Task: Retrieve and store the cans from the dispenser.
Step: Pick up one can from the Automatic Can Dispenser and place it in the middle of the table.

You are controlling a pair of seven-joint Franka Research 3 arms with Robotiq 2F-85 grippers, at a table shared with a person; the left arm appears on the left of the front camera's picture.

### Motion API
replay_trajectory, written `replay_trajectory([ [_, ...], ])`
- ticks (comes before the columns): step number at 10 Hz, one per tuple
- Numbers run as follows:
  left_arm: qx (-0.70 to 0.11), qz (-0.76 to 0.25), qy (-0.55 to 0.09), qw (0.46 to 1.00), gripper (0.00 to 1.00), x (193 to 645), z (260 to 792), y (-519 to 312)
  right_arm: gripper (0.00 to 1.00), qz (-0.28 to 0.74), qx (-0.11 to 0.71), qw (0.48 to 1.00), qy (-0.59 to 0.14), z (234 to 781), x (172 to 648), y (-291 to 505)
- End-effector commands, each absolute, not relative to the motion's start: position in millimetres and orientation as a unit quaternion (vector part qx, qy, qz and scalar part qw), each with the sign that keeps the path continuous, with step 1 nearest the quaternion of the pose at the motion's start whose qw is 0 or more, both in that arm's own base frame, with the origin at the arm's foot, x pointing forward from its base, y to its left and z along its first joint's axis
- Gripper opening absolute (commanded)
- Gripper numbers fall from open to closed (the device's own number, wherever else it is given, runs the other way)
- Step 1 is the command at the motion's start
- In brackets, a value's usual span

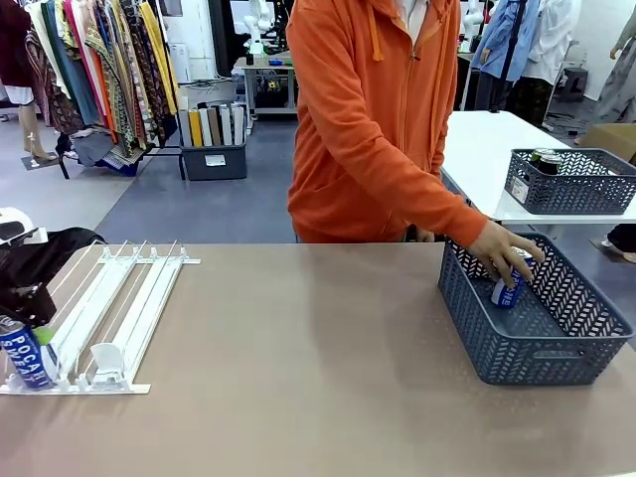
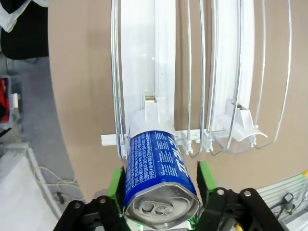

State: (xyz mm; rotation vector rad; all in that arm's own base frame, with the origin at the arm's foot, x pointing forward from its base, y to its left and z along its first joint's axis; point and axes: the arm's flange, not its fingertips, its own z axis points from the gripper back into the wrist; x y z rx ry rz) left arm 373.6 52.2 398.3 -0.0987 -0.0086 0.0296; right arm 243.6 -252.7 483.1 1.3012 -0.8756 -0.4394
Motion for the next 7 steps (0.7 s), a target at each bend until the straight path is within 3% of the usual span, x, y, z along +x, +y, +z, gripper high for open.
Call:
replay_trajectory([
  [1,-0.045,0.009,-0.001,0.999,0.00,377,401,54,1.00,-0.192,0.586,0.675,-0.404,485,247,-252],
  [7,-0.024,0.011,-0.031,0.999,0.00,379,420,53,1.00,-0.192,0.586,0.675,-0.404,485,247,-252],
])
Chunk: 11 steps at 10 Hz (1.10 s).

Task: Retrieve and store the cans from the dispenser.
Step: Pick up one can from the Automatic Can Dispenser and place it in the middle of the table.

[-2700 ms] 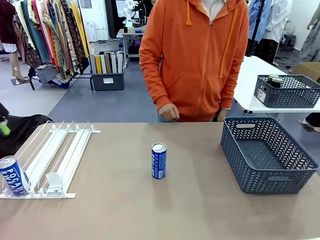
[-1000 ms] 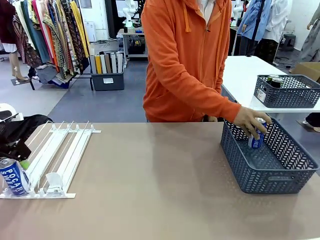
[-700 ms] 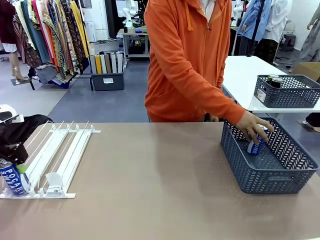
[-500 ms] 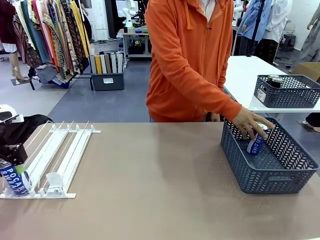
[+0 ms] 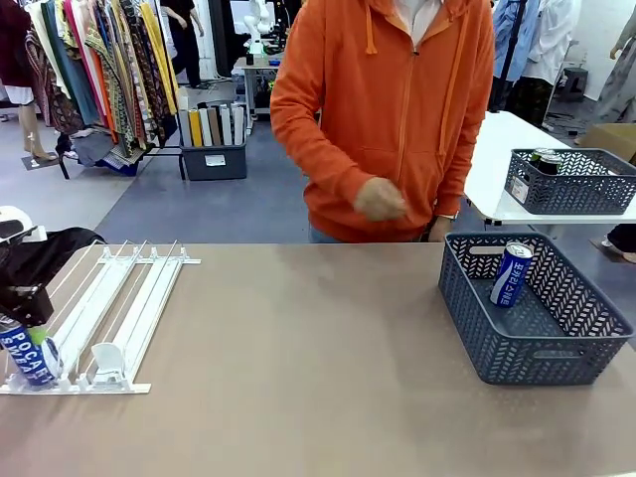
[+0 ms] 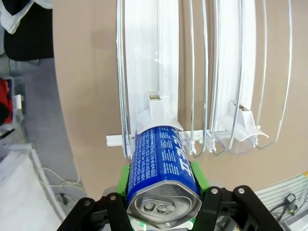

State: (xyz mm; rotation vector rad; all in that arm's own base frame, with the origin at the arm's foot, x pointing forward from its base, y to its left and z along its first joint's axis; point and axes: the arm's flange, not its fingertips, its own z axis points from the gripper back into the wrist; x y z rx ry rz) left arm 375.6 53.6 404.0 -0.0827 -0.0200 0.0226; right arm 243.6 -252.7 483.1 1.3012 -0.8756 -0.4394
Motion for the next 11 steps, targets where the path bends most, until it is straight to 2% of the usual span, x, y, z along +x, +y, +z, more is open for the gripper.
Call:
replay_trajectory([
  [1,-0.009,0.010,-0.049,0.999,0.00,376,443,49,1.00,-0.192,0.586,0.675,-0.404,485,247,-252],
  [2,0.015,0.022,-0.061,0.998,0.00,372,473,46,1.00,-0.192,0.586,0.675,-0.404,485,247,-252],
  [5,-0.013,0.025,-0.103,0.994,0.00,349,575,38,1.00,-0.192,0.586,0.675,-0.404,485,247,-252],
  [6,-0.028,0.038,-0.103,0.994,0.00,340,592,36,1.00,-0.192,0.586,0.675,-0.404,485,247,-252],
  [9,-0.094,0.048,-0.092,0.990,0.00,328,604,41,1.00,-0.192,0.586,0.675,-0.404,485,247,-252],
  [10,-0.037,0.028,-0.108,0.993,0.00,325,612,35,1.00,-0.192,0.586,0.675,-0.404,485,247,-252],
  [11,-0.037,0.028,-0.108,0.993,0.00,325,612,35,1.00,-0.192,0.586,0.675,-0.404,485,247,-252],
])
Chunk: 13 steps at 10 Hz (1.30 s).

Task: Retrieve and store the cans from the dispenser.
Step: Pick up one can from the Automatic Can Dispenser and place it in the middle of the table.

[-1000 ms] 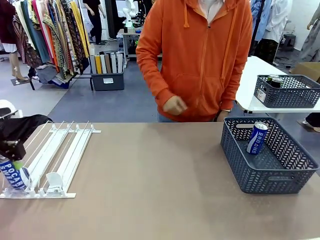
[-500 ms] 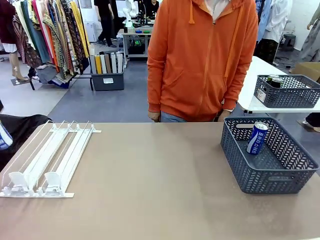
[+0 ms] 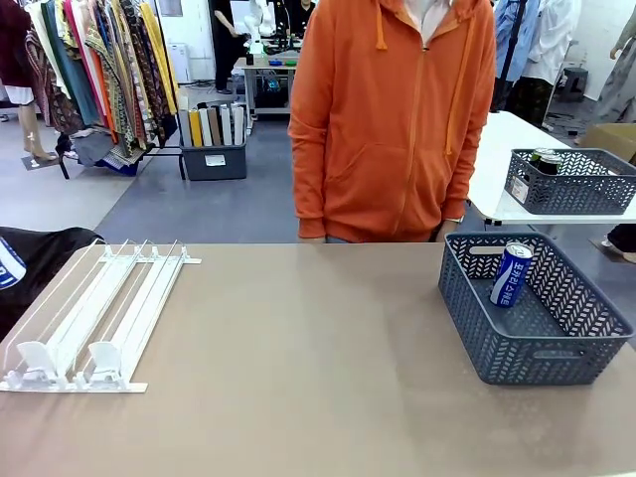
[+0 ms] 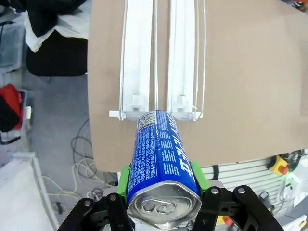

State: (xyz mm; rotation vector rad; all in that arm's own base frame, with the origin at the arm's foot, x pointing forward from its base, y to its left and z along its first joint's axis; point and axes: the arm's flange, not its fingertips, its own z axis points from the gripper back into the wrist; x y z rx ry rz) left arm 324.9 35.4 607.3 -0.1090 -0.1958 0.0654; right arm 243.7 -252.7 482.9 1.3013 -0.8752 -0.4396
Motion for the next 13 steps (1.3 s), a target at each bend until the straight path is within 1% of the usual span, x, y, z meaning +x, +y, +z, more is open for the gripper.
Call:
replay_trajectory([
  [1,-0.037,0.028,-0.108,0.993,0.00,325,612,35,1.00,-0.192,0.586,0.675,-0.404,485,247,-252],
  [3,-0.049,0.031,-0.098,0.994,0.00,325,607,34,1.00,-0.192,0.586,0.675,-0.404,485,247,-252],
  [5,-0.084,-0.016,-0.112,0.990,0.00,353,602,-12,1.00,-0.192,0.586,0.675,-0.404,485,247,-252],
  [7,-0.078,-0.130,-0.126,0.980,0.00,399,594,-110,1.00,-0.192,0.586,0.675,-0.404,485,247,-252],
  [8,-0.079,-0.192,-0.110,0.972,0.00,421,576,-180,1.00,-0.192,0.586,0.675,-0.404,485,247,-252],
  [9,-0.089,-0.235,-0.081,0.965,0.00,433,555,-238,1.00,-0.192,0.586,0.675,-0.404,485,247,-252],
  [11,-0.088,-0.279,-0.044,0.955,0.00,437,510,-331,1.00,-0.192,0.586,0.675,-0.404,485,247,-252],
  [13,-0.037,-0.290,-0.044,0.955,0.00,433,460,-385,1.00,-0.192,0.586,0.675,-0.404,485,247,-252],
])
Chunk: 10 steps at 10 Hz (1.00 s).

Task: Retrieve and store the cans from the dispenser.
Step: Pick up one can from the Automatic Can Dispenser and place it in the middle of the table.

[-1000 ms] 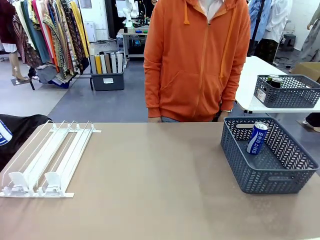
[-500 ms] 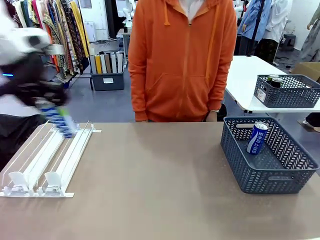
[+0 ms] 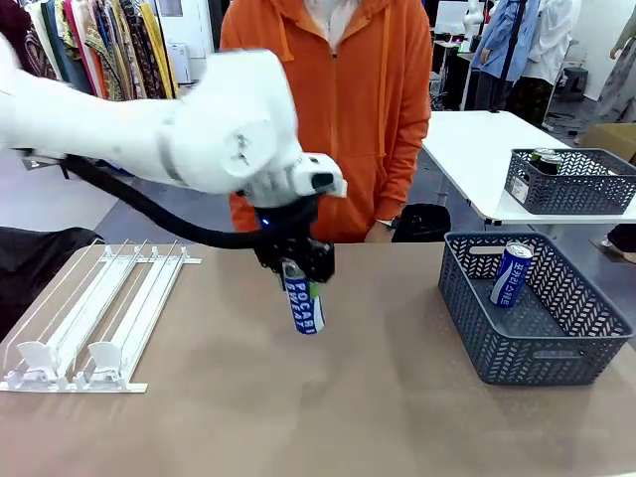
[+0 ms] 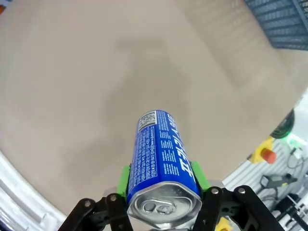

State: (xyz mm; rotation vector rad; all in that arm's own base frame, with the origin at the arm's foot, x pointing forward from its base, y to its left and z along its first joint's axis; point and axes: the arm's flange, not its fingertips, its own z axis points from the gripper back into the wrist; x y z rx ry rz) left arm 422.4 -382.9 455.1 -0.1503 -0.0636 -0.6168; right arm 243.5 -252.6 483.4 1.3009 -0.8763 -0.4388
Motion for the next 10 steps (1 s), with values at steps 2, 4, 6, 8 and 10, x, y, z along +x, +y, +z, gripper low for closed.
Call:
replay_trajectory([
  [2,-0.022,-0.296,-0.019,0.955,0.00,429,426,-404,1.00,-0.192,0.586,0.675,-0.404,485,247,-252],
  [4,-0.013,-0.291,-0.018,0.956,0.00,428,419,-411,1.00,-0.192,0.586,0.675,-0.404,485,247,-252],
  [6,-0.009,-0.288,-0.008,0.958,0.00,433,413,-410,1.00,-0.192,0.586,0.675,-0.404,485,247,-252],
  [8,-0.005,-0.287,-0.009,0.958,0.57,432,413,-411,1.00,-0.192,0.586,0.675,-0.404,485,247,-252],
  [10,-0.012,-0.286,-0.014,0.958,1.00,432,416,-409,1.00,-0.192,0.586,0.675,-0.404,485,247,-252],
])
